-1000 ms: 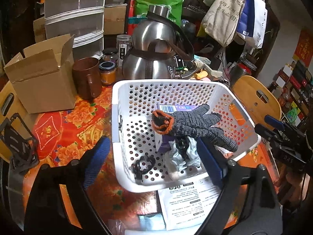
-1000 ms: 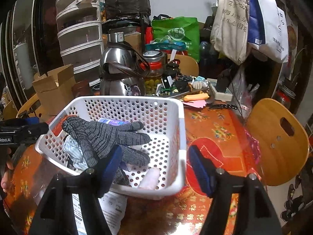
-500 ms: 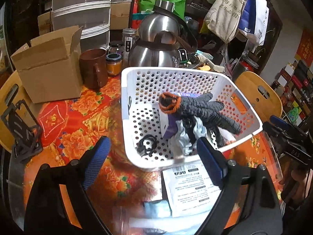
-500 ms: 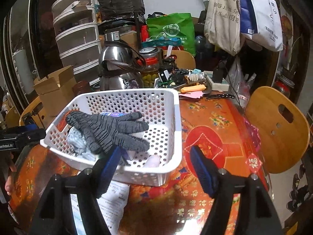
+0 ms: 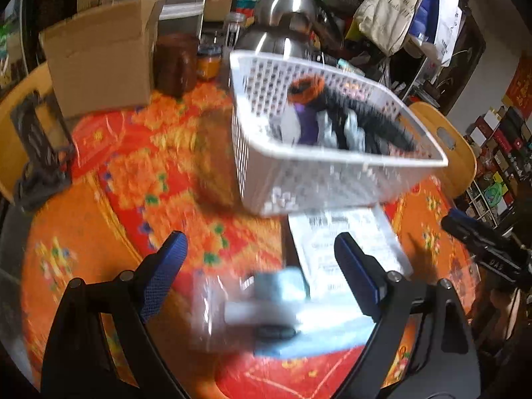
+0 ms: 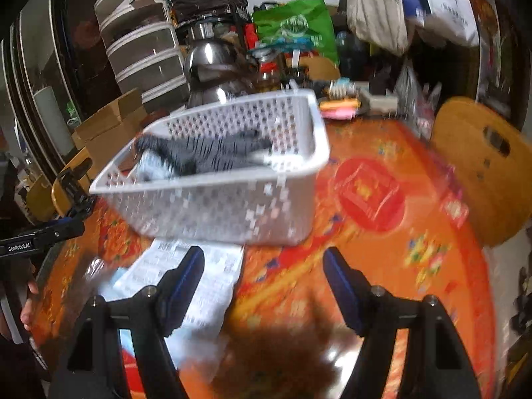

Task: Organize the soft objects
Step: 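Move both tools to the white printed paper sheet and close on it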

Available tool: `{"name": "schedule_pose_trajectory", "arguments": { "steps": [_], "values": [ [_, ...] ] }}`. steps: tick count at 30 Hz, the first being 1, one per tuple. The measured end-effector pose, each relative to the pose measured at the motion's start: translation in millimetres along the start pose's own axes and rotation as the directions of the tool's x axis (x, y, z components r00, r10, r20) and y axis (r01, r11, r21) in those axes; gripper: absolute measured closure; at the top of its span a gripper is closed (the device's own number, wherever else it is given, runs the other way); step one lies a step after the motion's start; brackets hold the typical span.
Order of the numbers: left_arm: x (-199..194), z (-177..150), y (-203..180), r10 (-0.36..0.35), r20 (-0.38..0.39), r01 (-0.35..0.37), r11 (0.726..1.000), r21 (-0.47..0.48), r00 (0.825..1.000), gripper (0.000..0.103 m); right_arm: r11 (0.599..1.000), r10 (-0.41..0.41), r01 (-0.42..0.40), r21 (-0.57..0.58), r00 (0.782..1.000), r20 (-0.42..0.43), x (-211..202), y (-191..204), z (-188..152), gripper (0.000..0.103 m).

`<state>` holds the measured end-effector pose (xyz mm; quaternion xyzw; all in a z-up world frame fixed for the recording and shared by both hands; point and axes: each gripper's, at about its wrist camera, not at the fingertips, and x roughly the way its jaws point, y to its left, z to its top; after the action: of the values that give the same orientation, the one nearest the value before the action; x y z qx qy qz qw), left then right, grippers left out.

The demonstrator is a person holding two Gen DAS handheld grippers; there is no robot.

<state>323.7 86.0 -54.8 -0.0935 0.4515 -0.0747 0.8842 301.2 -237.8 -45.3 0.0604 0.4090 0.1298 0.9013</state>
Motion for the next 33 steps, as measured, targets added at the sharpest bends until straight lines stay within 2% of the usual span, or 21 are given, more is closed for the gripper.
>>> {"name": "schedule_pose_trajectory", "arguments": {
  "steps": [3,7,12,15,18,20,23,31,33],
  "values": [
    [13.0,-14.9,-3.0,-0.016,-0.031,0.016,1.000,-0.005,0.999,0.015,1.000,0.019,-0.018,0.023,0.998,-0.052,13.7,0.0,-18.2,0.029],
    [34.7,-19.5,-12.7,-0.039,-0.073,0.038,0.999,-0.020,0.997,0.015,0.998,0.046,-0.042,0.041,0.993,-0.106,32.0,3.4,-34.7,0.029],
    [62.8,-18.7,-29.5,-0.073,-0.121,0.071,0.997,-0.021,0.990,0.015,0.995,0.094,-0.088,0.055,0.988,-0.124,44.6,11.2,-38.5,0.030],
    [74.9,-21.1,-36.5,-0.120,-0.148,0.116,0.993,-0.036,0.982,0.015,0.994,0.099,-0.094,0.048,0.987,-0.127,49.1,15.1,-36.5,0.033],
    [81.3,-21.5,-43.3,-0.103,-0.145,0.101,0.995,-0.024,0.984,0.015,0.993,0.118,-0.112,0.047,0.982,-0.147,55.4,18.1,-36.6,0.044],
    [84.6,-19.5,-44.7,-0.116,-0.150,0.112,0.993,-0.034,0.982,0.016,0.994,0.111,-0.109,0.026,0.981,-0.162,59.6,21.5,-38.6,0.053],
    [89.9,-16.0,-47.6,-0.118,-0.162,0.114,0.993,-0.035,0.980,0.021,0.994,0.110,-0.110,0.009,0.980,-0.167,64.6,26.2,-37.7,0.054],
    [104.4,-12.9,-61.5,-0.058,-0.176,0.062,0.998,0.021,0.983,0.028,0.992,0.128,-0.129,0.004,0.976,-0.178,69.8,26.4,-36.6,0.054],
    [106.8,-11.2,-67.5,-0.052,-0.177,0.060,0.997,0.038,0.983,0.035,0.991,0.129,-0.131,0.001,0.976,-0.177,69.7,25.9,-36.5,0.054]
  ]
}}
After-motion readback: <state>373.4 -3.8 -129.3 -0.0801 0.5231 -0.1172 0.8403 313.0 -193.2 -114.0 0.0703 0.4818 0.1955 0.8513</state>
